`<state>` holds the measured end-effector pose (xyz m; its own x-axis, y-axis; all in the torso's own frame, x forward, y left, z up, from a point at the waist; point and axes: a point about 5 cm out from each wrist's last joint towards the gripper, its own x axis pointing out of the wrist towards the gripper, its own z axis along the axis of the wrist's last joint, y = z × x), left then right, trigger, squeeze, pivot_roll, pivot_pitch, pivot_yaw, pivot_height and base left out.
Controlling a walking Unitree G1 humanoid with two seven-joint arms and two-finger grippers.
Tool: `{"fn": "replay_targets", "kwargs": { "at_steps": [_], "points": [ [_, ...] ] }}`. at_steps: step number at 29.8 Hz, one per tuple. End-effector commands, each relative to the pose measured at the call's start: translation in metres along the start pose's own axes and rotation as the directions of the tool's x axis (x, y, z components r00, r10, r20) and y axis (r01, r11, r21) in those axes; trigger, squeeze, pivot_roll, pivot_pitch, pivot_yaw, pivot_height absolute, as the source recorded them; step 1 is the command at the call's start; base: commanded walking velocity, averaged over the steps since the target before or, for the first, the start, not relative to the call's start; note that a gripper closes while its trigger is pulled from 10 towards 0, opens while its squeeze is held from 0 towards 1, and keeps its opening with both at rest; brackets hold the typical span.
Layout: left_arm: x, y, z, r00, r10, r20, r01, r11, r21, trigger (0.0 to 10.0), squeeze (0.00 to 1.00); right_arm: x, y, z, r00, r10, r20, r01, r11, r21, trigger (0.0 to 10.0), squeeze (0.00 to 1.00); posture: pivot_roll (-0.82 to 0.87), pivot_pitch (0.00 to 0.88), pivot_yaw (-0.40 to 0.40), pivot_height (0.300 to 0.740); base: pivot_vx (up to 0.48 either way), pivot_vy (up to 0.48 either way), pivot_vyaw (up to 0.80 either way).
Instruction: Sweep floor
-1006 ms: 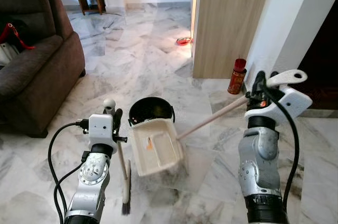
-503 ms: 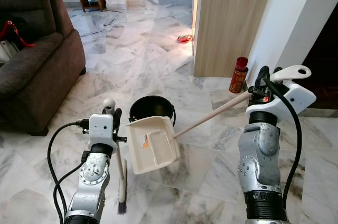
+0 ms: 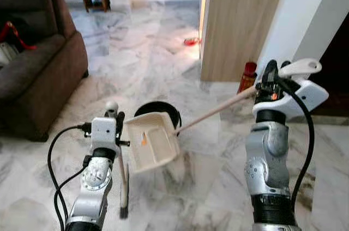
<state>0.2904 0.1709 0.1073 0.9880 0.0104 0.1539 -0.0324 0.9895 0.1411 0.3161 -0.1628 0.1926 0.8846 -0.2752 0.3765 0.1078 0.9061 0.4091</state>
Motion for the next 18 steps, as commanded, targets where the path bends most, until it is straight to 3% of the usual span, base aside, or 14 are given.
{"fn": "replay_targets", "kwargs": {
  "at_steps": [1,9,18],
  "points": [
    [0.004,0.0027,0.0098,0.999,0.003,0.048,-0.004,1.0,0.014,10.0,0.0,0.0038,0.0121,0.0152,0.997,0.039,0.065,-0.042,0.998,0.044,10.0,0.0,0.02,0.0,0.052,0.74,0.274,0.0,0.0],
    [0.0043,0.0026,0.0098,0.999,0.003,0.047,-0.003,1.0,0.014,10.0,0.0,0.0028,0.0138,0.0136,0.997,0.057,0.055,-0.059,0.998,0.031,10.0,0.0,0.02,0.0,0.053,0.74,0.281,0.0,0.0],
    [0.0043,0.0023,0.0098,0.999,0.003,0.049,-0.004,1.0,0.012,10.0,0.0,0.0023,0.0161,0.0127,0.996,0.075,0.047,-0.076,0.997,0.028,10.0,0.0,0.02,0.0,0.052,0.74,0.285,0.0,0.68]
  ]
}}
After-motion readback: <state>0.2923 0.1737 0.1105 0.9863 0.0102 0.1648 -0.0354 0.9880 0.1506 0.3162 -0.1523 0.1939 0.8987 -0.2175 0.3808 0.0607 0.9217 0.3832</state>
